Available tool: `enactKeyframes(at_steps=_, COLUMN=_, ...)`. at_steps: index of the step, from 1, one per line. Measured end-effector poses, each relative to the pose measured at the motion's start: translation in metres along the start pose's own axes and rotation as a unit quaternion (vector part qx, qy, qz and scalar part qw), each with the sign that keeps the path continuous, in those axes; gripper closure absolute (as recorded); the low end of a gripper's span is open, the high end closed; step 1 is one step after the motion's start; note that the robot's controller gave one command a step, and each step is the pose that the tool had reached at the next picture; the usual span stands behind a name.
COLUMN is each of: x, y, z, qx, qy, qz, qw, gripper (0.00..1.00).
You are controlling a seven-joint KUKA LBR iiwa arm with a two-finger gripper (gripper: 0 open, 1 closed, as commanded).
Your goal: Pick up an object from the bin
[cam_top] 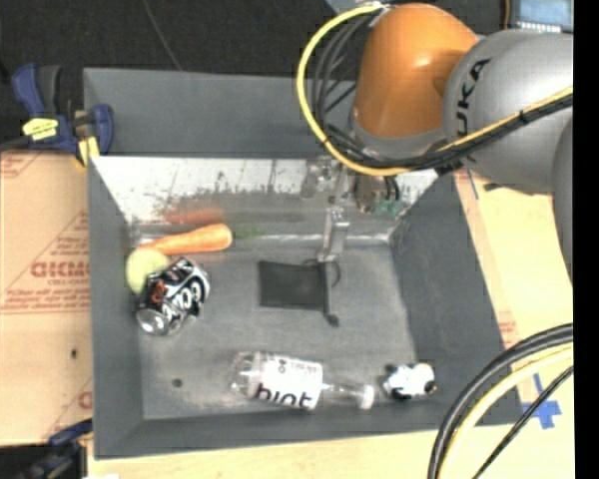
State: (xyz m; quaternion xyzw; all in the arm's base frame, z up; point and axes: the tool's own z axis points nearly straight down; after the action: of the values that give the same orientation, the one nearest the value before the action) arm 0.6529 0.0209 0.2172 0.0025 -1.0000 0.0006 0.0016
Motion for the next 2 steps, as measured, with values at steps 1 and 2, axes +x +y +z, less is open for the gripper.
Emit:
enactKeyframes(at_steps=1, x=0.0003, y=0.0000, z=-0.0017, qx=0.000, qy=-0.0006, qz=0.000, qw=1.0000, gripper=0.00)
enactKeyframes(at_steps=2, x=0.0051, y=-0.0046, z=0.0001, qx=0.000, qy=-0.0041, qz=-0.035, qw=0.9994, gripper=0.00)
